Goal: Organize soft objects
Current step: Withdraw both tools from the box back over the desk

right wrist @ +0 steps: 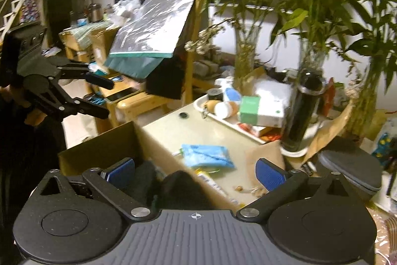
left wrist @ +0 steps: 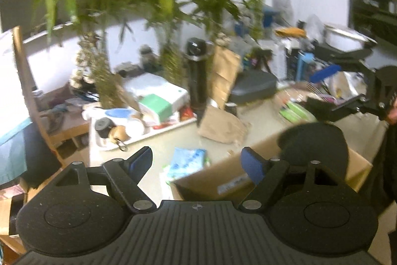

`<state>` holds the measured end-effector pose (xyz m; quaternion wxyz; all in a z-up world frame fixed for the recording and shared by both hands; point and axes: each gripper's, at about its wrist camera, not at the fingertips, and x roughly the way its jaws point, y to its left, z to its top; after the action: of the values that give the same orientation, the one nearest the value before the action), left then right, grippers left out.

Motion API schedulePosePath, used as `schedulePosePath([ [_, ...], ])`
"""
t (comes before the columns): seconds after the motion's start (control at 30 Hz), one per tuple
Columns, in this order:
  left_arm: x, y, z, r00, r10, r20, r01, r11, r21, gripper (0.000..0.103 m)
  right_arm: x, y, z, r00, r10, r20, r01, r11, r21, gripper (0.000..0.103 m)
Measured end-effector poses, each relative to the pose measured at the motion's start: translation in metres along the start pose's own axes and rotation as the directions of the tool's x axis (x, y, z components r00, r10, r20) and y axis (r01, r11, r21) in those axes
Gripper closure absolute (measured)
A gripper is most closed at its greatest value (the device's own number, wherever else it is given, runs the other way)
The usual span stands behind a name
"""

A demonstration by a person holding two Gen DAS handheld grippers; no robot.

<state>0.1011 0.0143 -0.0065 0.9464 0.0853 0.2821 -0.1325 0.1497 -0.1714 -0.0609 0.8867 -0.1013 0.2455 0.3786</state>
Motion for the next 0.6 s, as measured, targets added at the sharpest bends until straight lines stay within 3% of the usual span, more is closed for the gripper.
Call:
schedulePosePath([
  [0.3,0.004,0.021,0.005,0.987,0.159,0.022,-0.155,0.980,-0.123,0.024,0.003,-0.013,0.003,0.986,-0.167,0.026,0.166,0.984,0.058,0.000],
  [0.47,0.008,0.028,0.004,0.978,0.208,0.014,-0.203,0.967,-0.153,0.024,0.013,-0.021,0.003,0.953,-0.301,-0.014,0.301,0.949,0.090,0.000],
  [0.6,0.015,0.031,0.003,0.969,0.246,-0.001,-0.242,0.953,-0.184,0.024,0.018,-0.029,0.003,0.931,-0.363,-0.033,0.364,0.923,0.128,0.000],
])
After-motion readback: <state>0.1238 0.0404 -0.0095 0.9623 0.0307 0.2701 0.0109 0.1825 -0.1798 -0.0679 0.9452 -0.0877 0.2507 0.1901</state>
